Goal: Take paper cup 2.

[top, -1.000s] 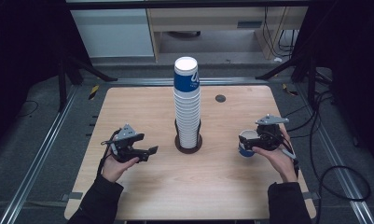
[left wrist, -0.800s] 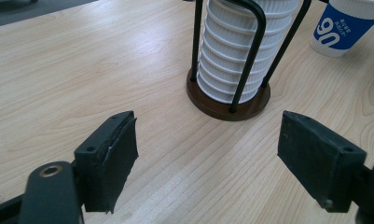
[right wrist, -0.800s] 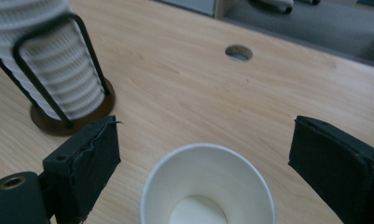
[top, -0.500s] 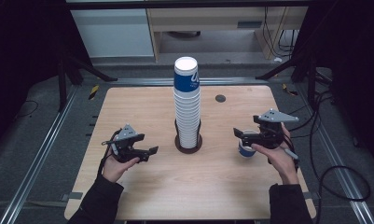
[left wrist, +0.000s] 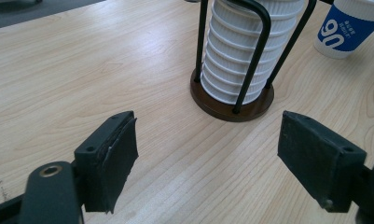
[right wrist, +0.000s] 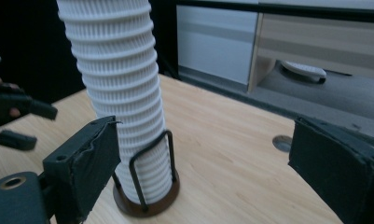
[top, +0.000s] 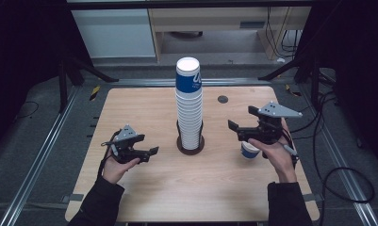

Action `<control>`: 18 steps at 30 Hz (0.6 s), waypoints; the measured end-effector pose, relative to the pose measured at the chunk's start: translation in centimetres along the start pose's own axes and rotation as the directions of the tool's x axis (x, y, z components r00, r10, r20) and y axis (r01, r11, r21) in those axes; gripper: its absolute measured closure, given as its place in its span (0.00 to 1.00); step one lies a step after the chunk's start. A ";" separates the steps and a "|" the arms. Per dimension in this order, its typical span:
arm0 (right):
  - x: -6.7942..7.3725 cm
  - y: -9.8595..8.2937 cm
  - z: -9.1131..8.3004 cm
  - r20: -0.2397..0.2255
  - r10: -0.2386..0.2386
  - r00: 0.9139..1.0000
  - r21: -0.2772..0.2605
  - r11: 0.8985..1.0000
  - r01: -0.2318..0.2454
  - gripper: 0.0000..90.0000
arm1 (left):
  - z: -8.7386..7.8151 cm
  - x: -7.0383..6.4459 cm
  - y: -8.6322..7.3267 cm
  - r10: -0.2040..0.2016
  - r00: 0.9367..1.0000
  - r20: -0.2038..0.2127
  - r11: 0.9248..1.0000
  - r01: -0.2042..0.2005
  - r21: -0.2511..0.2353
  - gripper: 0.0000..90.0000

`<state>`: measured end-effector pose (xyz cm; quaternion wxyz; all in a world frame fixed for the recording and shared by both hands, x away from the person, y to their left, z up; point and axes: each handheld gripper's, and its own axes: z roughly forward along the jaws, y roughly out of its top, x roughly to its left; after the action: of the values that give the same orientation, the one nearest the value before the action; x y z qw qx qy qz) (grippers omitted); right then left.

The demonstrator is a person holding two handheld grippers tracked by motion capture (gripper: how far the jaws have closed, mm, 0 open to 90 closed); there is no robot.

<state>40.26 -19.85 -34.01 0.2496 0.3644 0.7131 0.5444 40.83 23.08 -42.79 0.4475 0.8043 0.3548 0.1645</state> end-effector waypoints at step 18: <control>2.1 6.1 2.2 -0.065 -0.022 0.998 -0.116 0.993 0.014 0.09 | 0.1 0.1 -0.1 -0.007 1.000 -0.007 1.000 0.007 0.002 0.21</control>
<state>42.16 -16.01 -28.74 0.2516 0.3248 0.6917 0.5940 40.92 23.10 -42.98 0.4458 0.8030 0.3593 0.1655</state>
